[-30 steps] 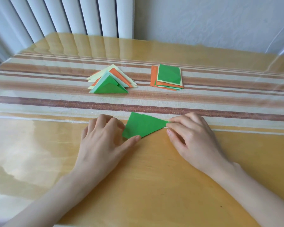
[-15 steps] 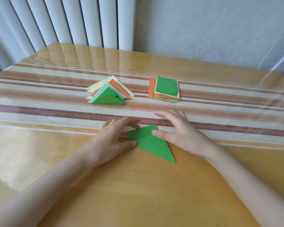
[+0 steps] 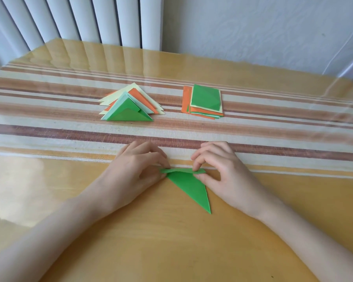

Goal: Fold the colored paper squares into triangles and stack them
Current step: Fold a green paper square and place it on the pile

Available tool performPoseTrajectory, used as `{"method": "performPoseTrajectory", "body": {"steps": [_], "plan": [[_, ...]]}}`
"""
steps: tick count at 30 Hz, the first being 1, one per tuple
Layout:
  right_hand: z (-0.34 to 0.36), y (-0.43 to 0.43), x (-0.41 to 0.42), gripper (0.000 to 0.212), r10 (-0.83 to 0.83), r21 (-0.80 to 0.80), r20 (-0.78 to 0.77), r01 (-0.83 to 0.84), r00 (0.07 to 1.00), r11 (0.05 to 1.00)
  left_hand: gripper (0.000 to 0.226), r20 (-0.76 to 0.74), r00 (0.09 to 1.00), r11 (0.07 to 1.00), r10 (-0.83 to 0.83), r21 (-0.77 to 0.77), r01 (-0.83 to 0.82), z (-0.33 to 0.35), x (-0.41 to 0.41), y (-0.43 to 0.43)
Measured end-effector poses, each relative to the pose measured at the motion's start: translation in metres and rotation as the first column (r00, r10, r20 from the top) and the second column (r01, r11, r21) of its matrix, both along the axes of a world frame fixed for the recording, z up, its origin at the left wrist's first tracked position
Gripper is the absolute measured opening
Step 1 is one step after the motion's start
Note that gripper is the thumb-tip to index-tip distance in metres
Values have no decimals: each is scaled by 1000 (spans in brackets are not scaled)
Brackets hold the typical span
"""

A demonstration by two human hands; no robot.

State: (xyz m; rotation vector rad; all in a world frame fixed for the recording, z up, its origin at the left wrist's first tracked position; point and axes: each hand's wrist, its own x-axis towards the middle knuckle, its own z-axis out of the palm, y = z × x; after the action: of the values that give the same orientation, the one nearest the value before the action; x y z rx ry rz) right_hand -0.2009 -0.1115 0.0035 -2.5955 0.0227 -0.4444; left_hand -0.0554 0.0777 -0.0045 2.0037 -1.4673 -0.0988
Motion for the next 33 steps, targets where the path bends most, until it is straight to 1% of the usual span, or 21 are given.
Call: {"method": "performPoseTrajectory", "body": {"steps": [1,3,7,10,12,15,17,18,25,33], "plan": [[-3,0,-3,6,5,-52,33,-3,999,999,18,59,998,1000,-12,-1,12,-1,0,3],[-6,1,-8,16,11,-119,66,-3,998,993,26,172,985,1000,-25,15,23,-2,-2,8],[-10,3,-15,20,20,-219,105,4,994,976,36,326,944,998,-51,52,35,1,-10,16],[-10,5,-17,34,8,-333,123,34,992,942,39,515,857,997,-25,78,-17,-2,-16,20],[-7,11,-18,37,-32,-398,124,79,992,914,37,584,811,995,-17,89,-43,-3,-24,20],[-3,28,-17,51,-128,-482,87,154,988,863,31,589,808,994,19,74,-78,-1,-35,15],[-2,39,-17,62,-176,-515,52,177,983,838,34,558,829,992,42,77,-103,1,-40,12],[-3,41,-17,64,-190,-528,40,182,981,830,37,546,837,990,44,90,-111,2,-43,12],[-2,41,-22,64,-262,-595,29,228,965,771,38,480,873,985,82,95,-145,5,-45,14],[-1,35,-34,58,-370,-584,81,345,926,735,33,526,836,975,154,56,-215,1,-49,17]]}}
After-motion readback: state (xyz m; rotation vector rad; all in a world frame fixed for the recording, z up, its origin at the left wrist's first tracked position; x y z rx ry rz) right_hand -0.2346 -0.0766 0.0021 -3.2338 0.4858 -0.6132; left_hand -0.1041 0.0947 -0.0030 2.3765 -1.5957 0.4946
